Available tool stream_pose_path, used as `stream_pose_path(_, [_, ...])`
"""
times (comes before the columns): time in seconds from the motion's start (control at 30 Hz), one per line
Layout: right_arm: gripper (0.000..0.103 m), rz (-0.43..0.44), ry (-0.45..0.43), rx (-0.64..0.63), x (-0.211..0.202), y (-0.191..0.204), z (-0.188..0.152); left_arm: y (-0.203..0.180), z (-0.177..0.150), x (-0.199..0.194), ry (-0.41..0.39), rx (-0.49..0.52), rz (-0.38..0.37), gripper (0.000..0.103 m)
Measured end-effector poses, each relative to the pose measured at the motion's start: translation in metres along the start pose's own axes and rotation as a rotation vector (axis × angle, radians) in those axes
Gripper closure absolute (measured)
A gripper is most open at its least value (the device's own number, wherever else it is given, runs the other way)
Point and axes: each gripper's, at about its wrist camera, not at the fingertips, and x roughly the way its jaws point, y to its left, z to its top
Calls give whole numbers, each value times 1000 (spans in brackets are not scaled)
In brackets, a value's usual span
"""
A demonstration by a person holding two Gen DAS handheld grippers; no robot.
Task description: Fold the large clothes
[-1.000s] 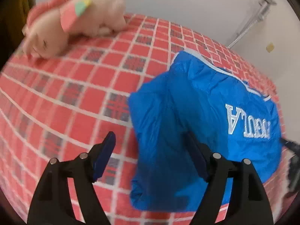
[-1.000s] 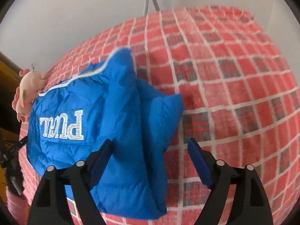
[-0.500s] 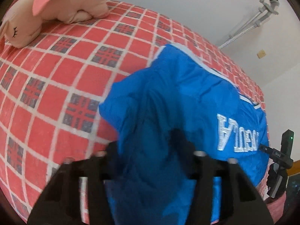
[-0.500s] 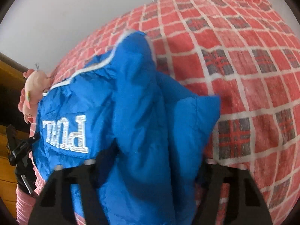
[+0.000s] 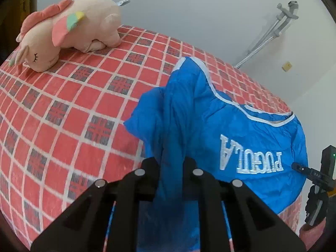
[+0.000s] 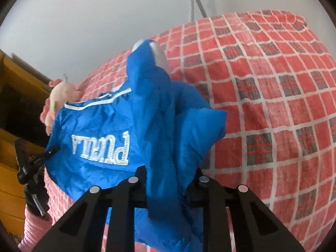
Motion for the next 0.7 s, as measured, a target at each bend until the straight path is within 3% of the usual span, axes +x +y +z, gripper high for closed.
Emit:
stream_pose_path(0.27, [83,30,29,-37,-50,13,-50,-6,-40,-61,3,33,-30,93])
stream_pose_path(0.5, [83,57,86,-23,-87,17,-120,1,-111,-114,61,49,-44,92])
stream_pose_path(0.7, [82,16,161,20,-87,9,-177,15,-165,-117,131,29,-21,92])
